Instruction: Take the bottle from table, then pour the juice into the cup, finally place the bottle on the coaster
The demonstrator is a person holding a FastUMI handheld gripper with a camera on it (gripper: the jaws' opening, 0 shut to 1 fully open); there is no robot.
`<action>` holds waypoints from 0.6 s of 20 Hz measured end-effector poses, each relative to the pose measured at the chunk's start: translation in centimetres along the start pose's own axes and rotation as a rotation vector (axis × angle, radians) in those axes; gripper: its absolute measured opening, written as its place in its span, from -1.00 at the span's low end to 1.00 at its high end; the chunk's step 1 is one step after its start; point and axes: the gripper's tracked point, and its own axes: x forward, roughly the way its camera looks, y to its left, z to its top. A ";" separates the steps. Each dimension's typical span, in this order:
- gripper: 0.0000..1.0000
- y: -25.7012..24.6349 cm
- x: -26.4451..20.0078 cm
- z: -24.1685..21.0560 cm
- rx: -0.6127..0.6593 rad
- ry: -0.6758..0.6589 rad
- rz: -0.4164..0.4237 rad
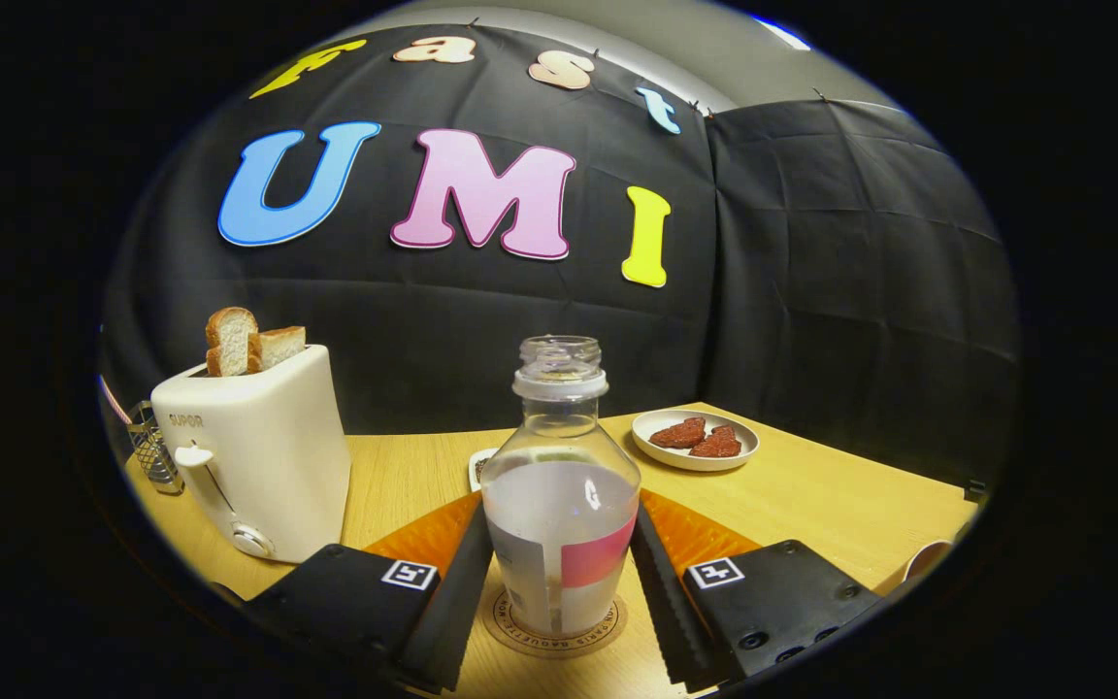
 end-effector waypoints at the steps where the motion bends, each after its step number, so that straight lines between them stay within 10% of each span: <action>1: 0.57 0.0 0.0 -0.2 0.003 0.004 -0.003; 12: 0.92 0.6 -1.0 -0.7 0.016 0.026 0.020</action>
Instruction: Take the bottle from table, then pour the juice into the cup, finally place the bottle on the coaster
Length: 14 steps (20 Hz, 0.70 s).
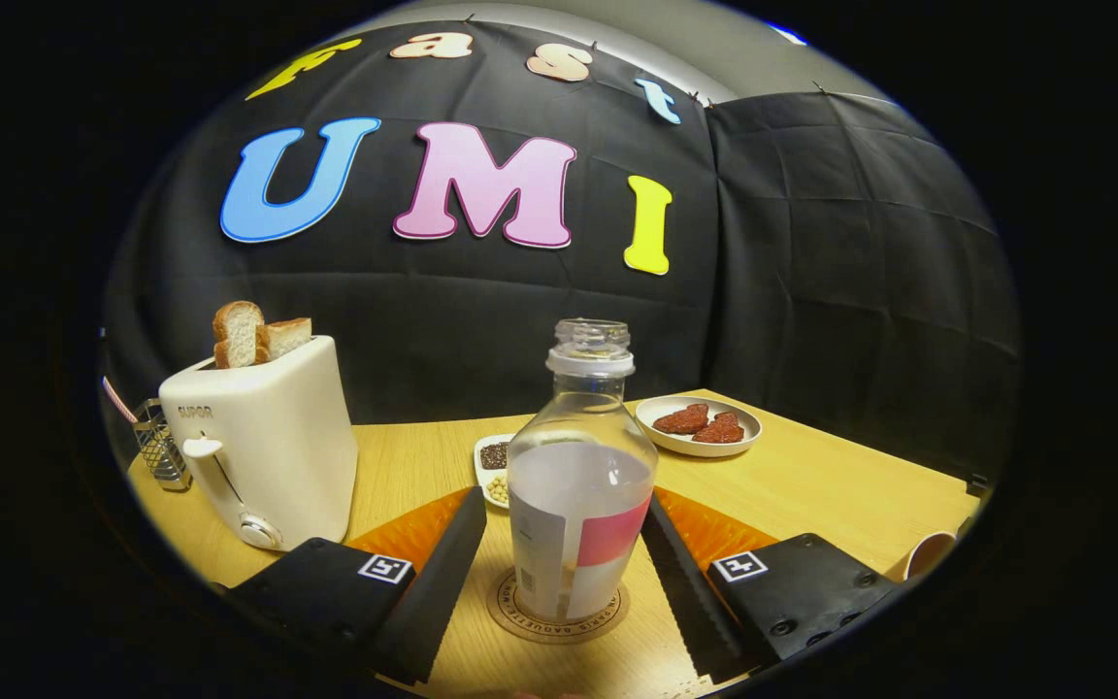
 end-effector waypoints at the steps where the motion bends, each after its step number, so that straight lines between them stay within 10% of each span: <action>1: 0.92 -0.2 -0.2 0.1 0.010 0.000 -0.005; 14: 0.92 -3.0 -9.7 6.1 0.038 -0.052 0.030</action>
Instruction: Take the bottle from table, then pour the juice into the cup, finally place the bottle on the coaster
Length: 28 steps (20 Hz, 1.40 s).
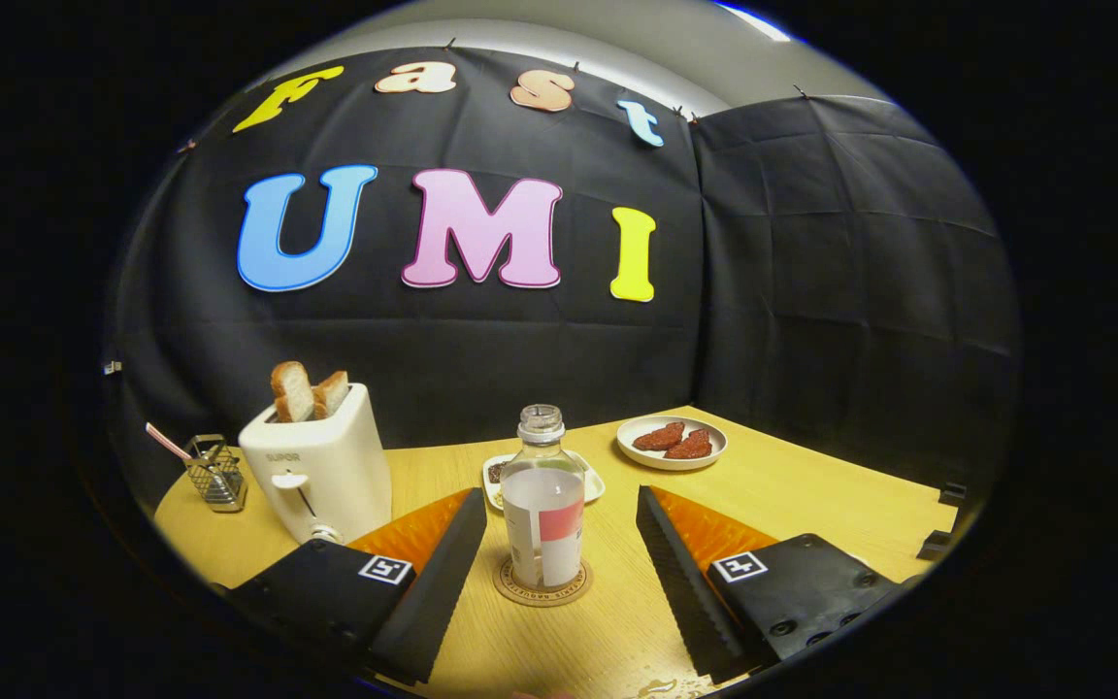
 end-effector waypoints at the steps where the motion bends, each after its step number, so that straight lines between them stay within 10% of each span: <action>1: 0.92 -0.8 -0.9 0.5 -0.006 -0.004 -0.008; 28: 0.92 -2.6 -14.2 14.3 -0.019 -0.099 0.414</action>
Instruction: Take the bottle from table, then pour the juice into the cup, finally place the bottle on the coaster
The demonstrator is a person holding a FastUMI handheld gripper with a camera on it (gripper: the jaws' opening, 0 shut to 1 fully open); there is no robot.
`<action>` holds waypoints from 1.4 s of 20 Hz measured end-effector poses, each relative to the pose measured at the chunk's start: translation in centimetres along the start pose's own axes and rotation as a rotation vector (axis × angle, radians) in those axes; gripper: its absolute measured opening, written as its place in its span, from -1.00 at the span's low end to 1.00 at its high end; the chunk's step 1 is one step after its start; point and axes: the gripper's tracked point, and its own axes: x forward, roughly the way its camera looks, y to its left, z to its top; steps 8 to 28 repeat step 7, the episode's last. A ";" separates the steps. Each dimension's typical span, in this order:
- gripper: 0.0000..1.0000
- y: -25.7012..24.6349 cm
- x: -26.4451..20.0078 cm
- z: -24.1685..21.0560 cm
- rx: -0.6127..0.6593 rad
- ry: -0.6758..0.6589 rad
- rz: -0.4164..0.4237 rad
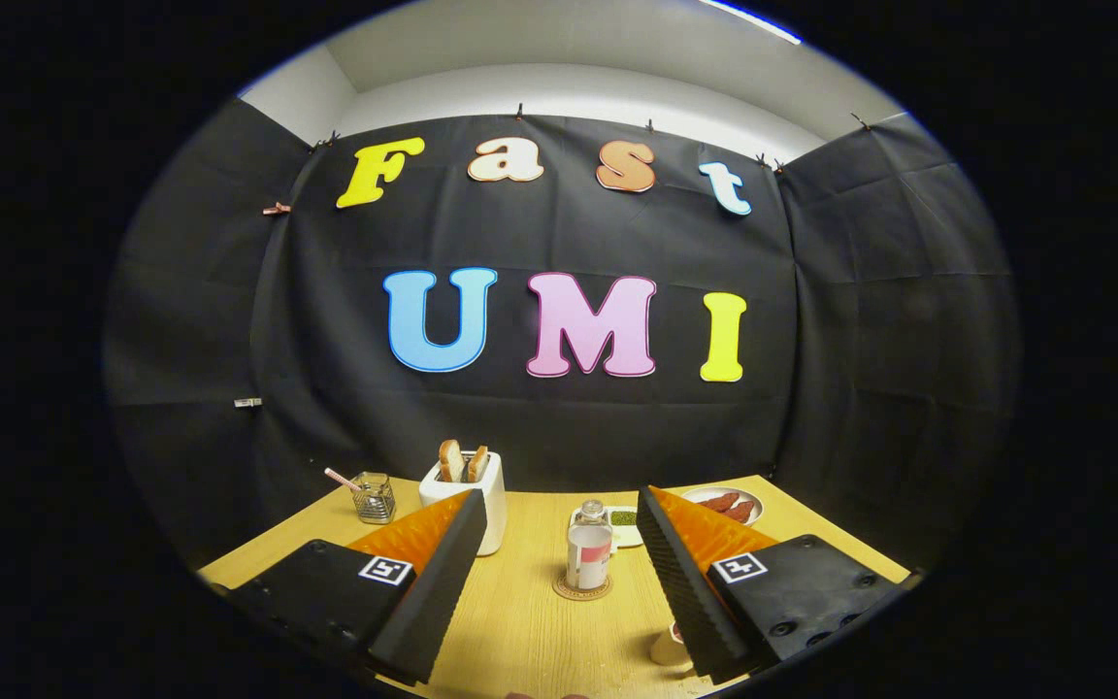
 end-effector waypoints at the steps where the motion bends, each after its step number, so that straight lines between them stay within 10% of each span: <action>1: 0.92 0.0 0.0 0.2 0.003 -0.001 0.006; 28: 0.91 -0.6 -0.3 0.6 0.011 -0.001 0.020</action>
